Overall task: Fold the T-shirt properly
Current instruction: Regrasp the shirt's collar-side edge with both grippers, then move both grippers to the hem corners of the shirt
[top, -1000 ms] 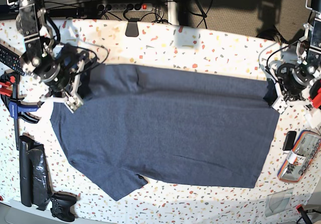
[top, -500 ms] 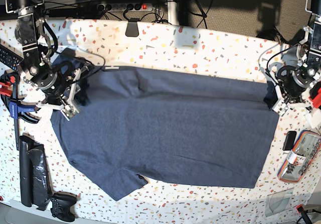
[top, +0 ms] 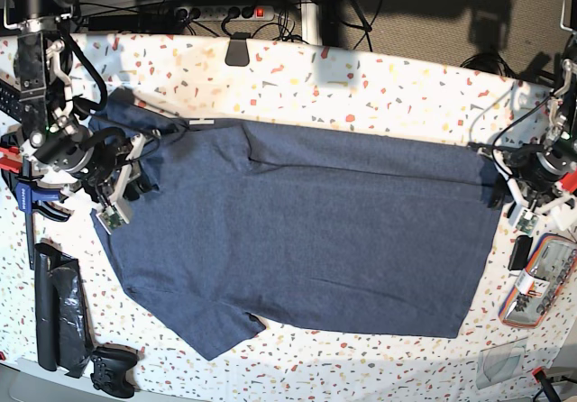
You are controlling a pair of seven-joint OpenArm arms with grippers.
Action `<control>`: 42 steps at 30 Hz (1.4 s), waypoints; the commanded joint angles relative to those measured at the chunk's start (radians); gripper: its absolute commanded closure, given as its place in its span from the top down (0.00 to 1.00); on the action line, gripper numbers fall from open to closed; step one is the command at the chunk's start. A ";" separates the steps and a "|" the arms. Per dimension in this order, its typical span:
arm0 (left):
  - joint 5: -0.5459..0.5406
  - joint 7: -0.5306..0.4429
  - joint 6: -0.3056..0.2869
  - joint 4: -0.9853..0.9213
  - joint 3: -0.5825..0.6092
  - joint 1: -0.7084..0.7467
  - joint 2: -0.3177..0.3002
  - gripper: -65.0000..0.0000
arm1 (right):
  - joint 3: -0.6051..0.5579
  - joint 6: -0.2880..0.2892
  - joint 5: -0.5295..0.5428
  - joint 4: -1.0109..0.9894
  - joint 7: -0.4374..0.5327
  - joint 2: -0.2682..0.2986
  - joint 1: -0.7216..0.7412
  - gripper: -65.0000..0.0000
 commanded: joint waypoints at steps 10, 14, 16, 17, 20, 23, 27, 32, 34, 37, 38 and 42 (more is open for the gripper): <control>-0.088 -0.048 0.079 -0.055 -0.008 -0.017 0.105 0.00 | 0.017 -0.011 -0.109 -0.069 0.062 -0.047 -0.019 0.00; -0.089 -0.046 0.079 -0.136 -0.008 -0.017 0.156 0.00 | 0.017 -0.011 -0.103 -0.141 0.079 -0.050 -0.019 0.00; -0.103 -0.017 0.074 -0.160 -0.008 -0.016 0.169 0.00 | 0.017 -0.011 -0.102 -0.148 0.057 -0.050 -0.023 0.00; -0.114 0.002 0.074 -0.163 -0.008 -0.012 0.172 0.00 | 0.017 -0.011 -0.099 -0.147 0.044 -0.049 -0.029 0.00; -0.158 0.026 0.075 -0.161 -0.008 0.017 0.167 0.00 | 0.017 -0.006 -0.099 -0.147 0.061 -0.049 -0.068 0.00; -0.174 0.028 0.075 -0.143 -0.009 0.068 0.151 0.00 | 0.018 -0.002 -0.101 -0.130 0.104 -0.049 -0.132 0.00; -0.174 0.029 0.076 -0.072 -0.009 0.163 0.121 0.00 | 0.052 -0.002 -0.103 -0.070 0.150 -0.049 -0.229 0.00; -0.173 0.037 0.076 0.048 -0.017 0.282 0.110 0.00 | 0.152 -0.002 -0.099 0.025 0.154 -0.050 -0.350 0.00; -0.173 0.042 0.075 0.092 -0.037 0.325 0.110 0.00 | 0.188 -0.002 -0.099 0.063 0.154 -0.050 -0.403 0.00; -0.172 0.056 0.075 0.166 -0.082 0.384 0.110 0.00 | 0.235 -0.002 -0.099 0.101 0.172 -0.050 -0.468 0.00; -0.169 0.063 0.075 0.193 -0.101 0.402 0.110 0.00 | 0.249 -0.002 -0.099 0.108 0.184 -0.050 -0.483 0.00; -0.125 0.065 0.075 0.293 -0.175 0.449 0.110 0.00 | 0.292 -0.003 -0.099 0.128 0.210 -0.049 -0.497 0.00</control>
